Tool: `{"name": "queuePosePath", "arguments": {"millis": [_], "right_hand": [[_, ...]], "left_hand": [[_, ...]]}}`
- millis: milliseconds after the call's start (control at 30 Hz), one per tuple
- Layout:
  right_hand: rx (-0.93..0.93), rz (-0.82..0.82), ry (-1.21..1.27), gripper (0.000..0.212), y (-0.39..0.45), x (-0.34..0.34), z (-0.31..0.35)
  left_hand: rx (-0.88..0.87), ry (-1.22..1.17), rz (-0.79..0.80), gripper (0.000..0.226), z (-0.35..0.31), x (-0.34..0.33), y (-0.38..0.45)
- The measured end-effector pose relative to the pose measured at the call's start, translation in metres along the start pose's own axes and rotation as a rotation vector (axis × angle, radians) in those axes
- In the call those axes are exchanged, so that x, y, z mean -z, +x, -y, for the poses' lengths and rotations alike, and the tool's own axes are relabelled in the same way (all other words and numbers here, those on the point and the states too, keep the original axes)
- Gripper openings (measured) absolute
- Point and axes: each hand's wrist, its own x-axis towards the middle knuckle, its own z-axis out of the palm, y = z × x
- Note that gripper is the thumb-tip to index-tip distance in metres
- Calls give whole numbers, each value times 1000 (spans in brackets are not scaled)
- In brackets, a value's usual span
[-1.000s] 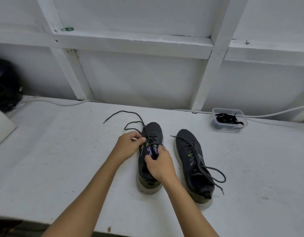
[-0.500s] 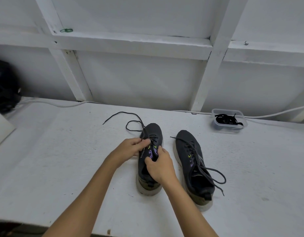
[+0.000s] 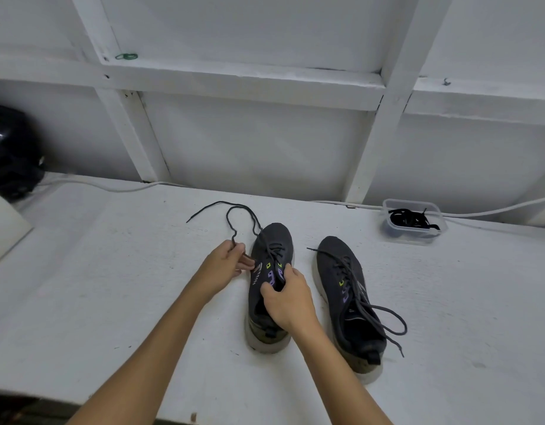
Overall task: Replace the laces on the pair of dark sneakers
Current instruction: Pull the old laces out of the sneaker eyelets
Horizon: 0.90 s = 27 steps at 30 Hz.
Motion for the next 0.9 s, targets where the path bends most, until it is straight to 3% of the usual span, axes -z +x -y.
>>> {"name": "queuePosePath", "arguments": {"millis": [133, 233, 333, 467, 767, 900], "right_hand": [[-6, 38, 49, 38, 0, 6, 2], [-73, 64, 168, 29, 7, 22, 3], [-49, 1, 85, 40, 17, 39, 1], [13, -14, -37, 21, 25, 46, -3], [72, -107, -85, 15, 37, 35, 1], [102, -101, -218, 14, 43, 32, 2]], "left_hand": [[-42, 56, -26, 15, 4, -9, -5], [-81, 142, -41, 29, 7, -21, -15], [-163, 291, -78, 37, 11, -34, -24], [-180, 318, -128, 35, 11, -41, -28], [-173, 299, -113, 35, 15, -43, -28], [-161, 294, -96, 36, 15, -42, -29]]}}
